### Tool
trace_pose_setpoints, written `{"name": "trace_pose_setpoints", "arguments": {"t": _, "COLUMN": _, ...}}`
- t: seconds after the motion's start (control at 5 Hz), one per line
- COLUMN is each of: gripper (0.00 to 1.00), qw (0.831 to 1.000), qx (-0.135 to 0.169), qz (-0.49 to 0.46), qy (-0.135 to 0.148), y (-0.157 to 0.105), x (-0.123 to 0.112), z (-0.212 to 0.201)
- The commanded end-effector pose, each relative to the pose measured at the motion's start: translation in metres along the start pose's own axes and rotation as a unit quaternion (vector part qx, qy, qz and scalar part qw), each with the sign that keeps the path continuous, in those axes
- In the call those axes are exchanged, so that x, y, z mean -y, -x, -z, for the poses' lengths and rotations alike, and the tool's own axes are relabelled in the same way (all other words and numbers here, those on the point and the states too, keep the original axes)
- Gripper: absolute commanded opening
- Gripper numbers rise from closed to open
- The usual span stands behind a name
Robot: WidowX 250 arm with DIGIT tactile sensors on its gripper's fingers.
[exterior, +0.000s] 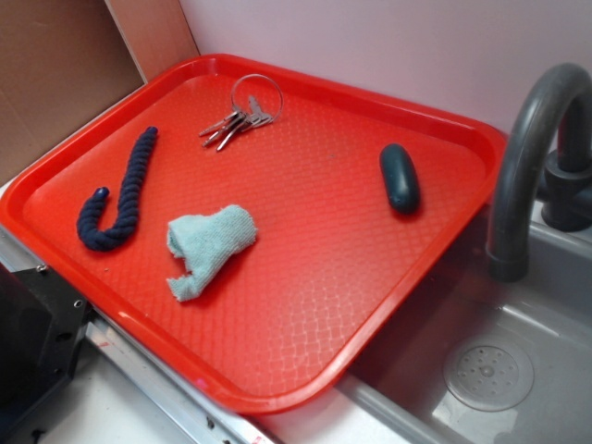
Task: Grab the plastic pickle.
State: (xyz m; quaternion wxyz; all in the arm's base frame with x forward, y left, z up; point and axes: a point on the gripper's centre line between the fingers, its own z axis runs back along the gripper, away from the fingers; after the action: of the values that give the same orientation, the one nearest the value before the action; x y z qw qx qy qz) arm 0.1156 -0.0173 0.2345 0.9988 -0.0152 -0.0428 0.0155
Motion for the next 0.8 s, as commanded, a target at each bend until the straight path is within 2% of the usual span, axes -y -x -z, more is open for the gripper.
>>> {"name": "trace_pose_setpoints", "arguments": {"t": 0.0, "gripper": 1.00, "qw": 1.000, "qx": 0.000, "qz": 0.000, "qy": 0.000, "y": 0.000, "x": 0.000, "z": 0.000}}
{"name": "trace_pose_setpoints", "arguments": {"t": 0.2, "gripper": 1.00, "qw": 0.992, "qx": 0.066, "qz": -0.106, "qy": 0.019, "y": -0.008, "x": 0.009, "z": 0.005}}
{"name": "trace_pose_setpoints", "arguments": {"t": 0.4, "gripper": 1.00, "qw": 0.970, "qx": 0.111, "qz": -0.215, "qy": 0.014, "y": -0.026, "x": 0.021, "z": 0.024}}
{"name": "trace_pose_setpoints", "arguments": {"t": 0.6, "gripper": 1.00, "qw": 0.954, "qx": 0.143, "qz": -0.263, "qy": 0.019, "y": -0.049, "x": 0.040, "z": 0.040}}
